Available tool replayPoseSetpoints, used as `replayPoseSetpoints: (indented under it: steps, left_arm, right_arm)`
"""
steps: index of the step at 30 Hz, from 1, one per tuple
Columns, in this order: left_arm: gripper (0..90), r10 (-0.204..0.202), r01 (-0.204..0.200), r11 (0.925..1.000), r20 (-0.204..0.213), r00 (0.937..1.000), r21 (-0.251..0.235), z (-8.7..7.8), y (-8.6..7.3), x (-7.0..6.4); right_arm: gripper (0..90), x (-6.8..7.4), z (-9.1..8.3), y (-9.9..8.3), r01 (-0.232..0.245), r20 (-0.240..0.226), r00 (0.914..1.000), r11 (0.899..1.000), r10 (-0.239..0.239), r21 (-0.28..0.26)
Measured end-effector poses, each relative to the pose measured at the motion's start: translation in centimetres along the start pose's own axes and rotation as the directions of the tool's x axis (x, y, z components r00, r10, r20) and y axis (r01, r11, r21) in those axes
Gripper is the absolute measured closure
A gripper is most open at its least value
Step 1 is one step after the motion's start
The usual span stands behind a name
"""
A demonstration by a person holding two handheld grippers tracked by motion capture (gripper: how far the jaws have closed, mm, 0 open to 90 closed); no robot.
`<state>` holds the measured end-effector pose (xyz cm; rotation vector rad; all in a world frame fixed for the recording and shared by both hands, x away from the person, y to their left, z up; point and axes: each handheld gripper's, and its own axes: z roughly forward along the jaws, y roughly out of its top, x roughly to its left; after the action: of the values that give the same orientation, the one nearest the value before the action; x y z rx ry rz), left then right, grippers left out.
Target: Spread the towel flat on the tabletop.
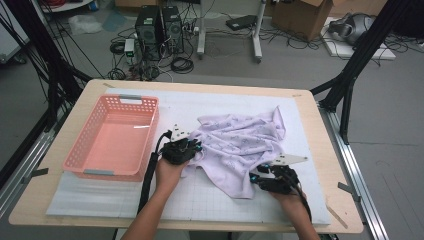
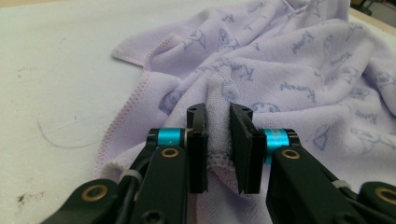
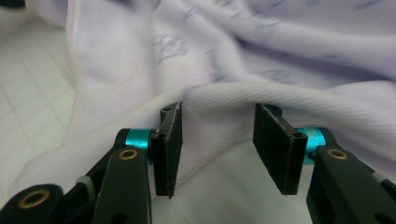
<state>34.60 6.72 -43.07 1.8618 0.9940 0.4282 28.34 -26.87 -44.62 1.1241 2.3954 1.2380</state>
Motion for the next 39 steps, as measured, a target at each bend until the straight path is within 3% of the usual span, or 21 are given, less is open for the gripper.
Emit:
replayPoseSetpoints:
  steps: [2, 3, 4, 5, 8, 11, 12, 14, 15, 17, 19, 21, 27, 33, 37, 39]
  left_arm:
    - [78.0, -0.004, 0.004, 1.0, -0.002, 1.0, -0.001, 0.0, 0.0, 0.0]
    - [78.1, -0.009, 0.009, 1.0, -0.006, 0.9999, -0.003, -0.1, 0.0, 0.0]
    - [78.1, -0.012, 0.012, 0.9999, -0.007, 0.9999, -0.003, -0.1, 0.0, 0.1]
    - [78.1, -0.014, 0.014, 0.9999, -0.006, 0.9999, -0.002, -0.2, 0.0, 0.1]
    - [78.1, -0.021, 0.021, 0.9998, 0.001, 0.9998, 0.0, -0.3, -0.1, 0.1]
    - [78.8, -0.031, 0.031, 0.9994, 0.005, 0.9995, 0.014, -0.3, -0.4, 0.1]
    - [79.0, -0.03, 0.03, 0.9993, 0.001, 0.9995, 0.021, -0.2, -0.6, 0.0]
    - [79.1, -0.048, 0.047, 0.9987, 0.003, 0.9989, 0.021, -0.1, -0.8, 0.1]
    - [79.0, -0.051, 0.051, 0.9985, 0.007, 0.9987, 0.022, -0.1, -0.9, 0.2]
    - [77.7, -0.053, 0.053, 0.9986, -0.001, 0.9986, 0.01, 0.0, -0.8, 0.2]
    - [72.4, -0.072, 0.072, 0.9974, -0.015, 0.9973, 0.004, -0.3, -0.7, 0.2]
    - [58.1, -0.084, 0.084, 0.9964, -0.014, 0.9963, -0.004, -0.8, -0.6, 0.2]
    - [45.7, -0.032, 0.032, 0.9994, 0.024, 0.9992, -0.015, -3.8, -1.3, -0.3]
    - [44.6, -0.026, 0.026, 0.9996, 0.037, 0.999, -0.007, -6.6, -3.4, -0.2]
    - [44.9, -0.017, 0.016, 0.9983, 0.026, 0.9995, 0.057, -6.4, -4.7, -0.6]
    - [44.8, -0.034, 0.032, 0.9945, 0.022, 0.9992, 0.1, -5.7, -5.1, -0.7]
  right_arm:
    - [55.4, 1.0, 1.1, 0.1, 0.04, 0.038, 0.9984, 0.999, -0.04, 0.019]
    - [63.1, 1.3, 1.4, 0.3, 0.049, 0.045, 0.9977, 0.999, -0.05, 0.022]
    - [78.8, 1.5, 1.4, 0.5, 0.057, 0.024, 0.998, 0.998, -0.058, 0.032]
    - [82.4, 1.7, 1.4, 0.7, 0.08, 0.013, 0.9966, 0.996, -0.081, 0.036]
    - [84.7, 1.5, 0.8, 0.8, 0.111, 0.023, 0.9933, 0.991, -0.113, 0.069]
    - [85.8, 0.2, -1.1, 0.4, 0.106, 0.106, 0.9874, 0.988, -0.118, 0.113]
    - [85.8, -0.3, -1.8, 0.3, 0.115, 0.176, 0.9742, 0.982, -0.141, 0.151]
    - [85.8, -1.4, -3.0, -0.3, 0.122, 0.296, 0.9379, 0.971, -0.182, 0.208]
    - [85.7, -2.1, -3.6, -0.6, 0.091, 0.307, 0.9401, 0.977, -0.148, 0.193]
    - [85.5, -2.9, -4.2, -1.1, 0.043, 0.285, 0.9552, 0.99, -0.08, 0.132]
    - [82.7, -3.1, -4.4, -1.2, 0.041, 0.296, 0.9522, 0.992, -0.074, 0.117]
    - [74.6, -3.1, -4.5, -1.2, 0.042, 0.301, 0.9508, 0.993, -0.074, 0.109]
    - [66.6, -3.4, -6.4, -1.3, 0.026, 0.297, 0.9547, 1.0, -0.023, -0.004]
    - [64.3, -3.4, -7.4, -2.1, 0.002, 0.298, 0.9544, 1.0, 0.008, -0.031]
    - [61.6, -2.9, -7.4, -2.5, -0.013, 0.278, 0.9605, 1.0, 0.018, -0.02]
    - [59.9, -2.7, -7.1, -2.9, -0.02, 0.264, 0.9644, 1.0, 0.018, 0.002]
